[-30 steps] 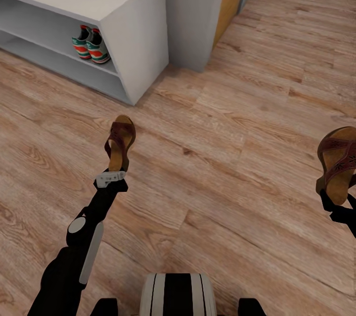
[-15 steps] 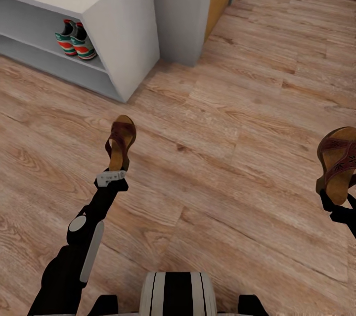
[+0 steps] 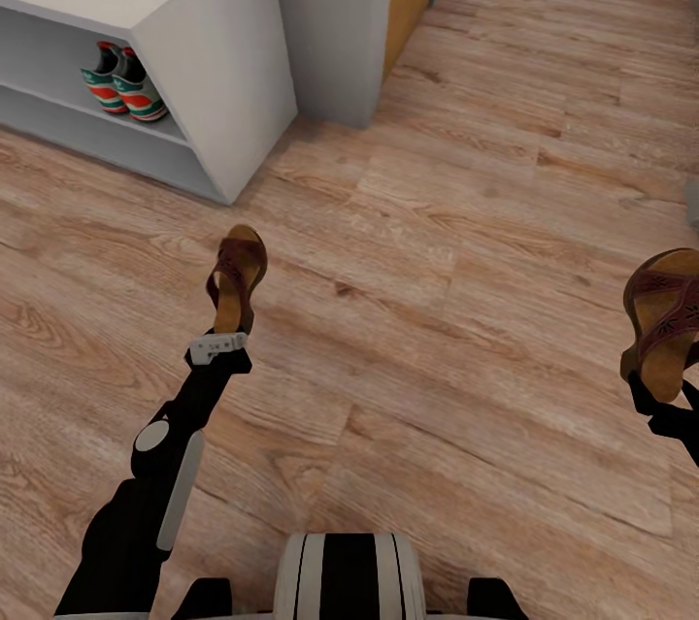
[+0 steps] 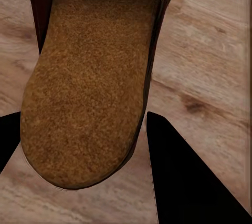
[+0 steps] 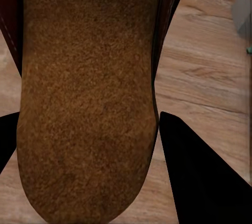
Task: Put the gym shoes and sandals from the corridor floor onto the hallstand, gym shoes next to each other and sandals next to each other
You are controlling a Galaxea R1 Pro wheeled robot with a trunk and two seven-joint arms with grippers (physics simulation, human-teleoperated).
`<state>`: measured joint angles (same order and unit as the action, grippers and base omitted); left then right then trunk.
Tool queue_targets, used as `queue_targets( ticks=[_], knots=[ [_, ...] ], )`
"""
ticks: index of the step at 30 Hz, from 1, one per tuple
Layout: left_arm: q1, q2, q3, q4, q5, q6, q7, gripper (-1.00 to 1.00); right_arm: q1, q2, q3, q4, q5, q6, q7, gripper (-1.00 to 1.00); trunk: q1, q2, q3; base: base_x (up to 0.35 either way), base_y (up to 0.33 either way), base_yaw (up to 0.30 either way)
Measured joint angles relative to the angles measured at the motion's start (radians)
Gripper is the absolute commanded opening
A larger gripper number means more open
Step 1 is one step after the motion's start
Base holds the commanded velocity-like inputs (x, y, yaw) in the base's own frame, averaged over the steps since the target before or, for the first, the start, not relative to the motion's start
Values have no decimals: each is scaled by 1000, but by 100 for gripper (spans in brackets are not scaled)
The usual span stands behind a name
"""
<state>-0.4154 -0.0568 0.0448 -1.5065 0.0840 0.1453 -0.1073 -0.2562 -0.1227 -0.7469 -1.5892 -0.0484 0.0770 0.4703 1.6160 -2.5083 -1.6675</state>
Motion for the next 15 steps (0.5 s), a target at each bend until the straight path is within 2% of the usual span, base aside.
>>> queue_targets(
  ticks=[15],
  knots=[
    [0, 0, 1, 0, 1, 1, 0, -100, 0, 0, 0, 0, 0, 0, 0, -100, 0, 0, 22, 0, 0, -107]
  ],
)
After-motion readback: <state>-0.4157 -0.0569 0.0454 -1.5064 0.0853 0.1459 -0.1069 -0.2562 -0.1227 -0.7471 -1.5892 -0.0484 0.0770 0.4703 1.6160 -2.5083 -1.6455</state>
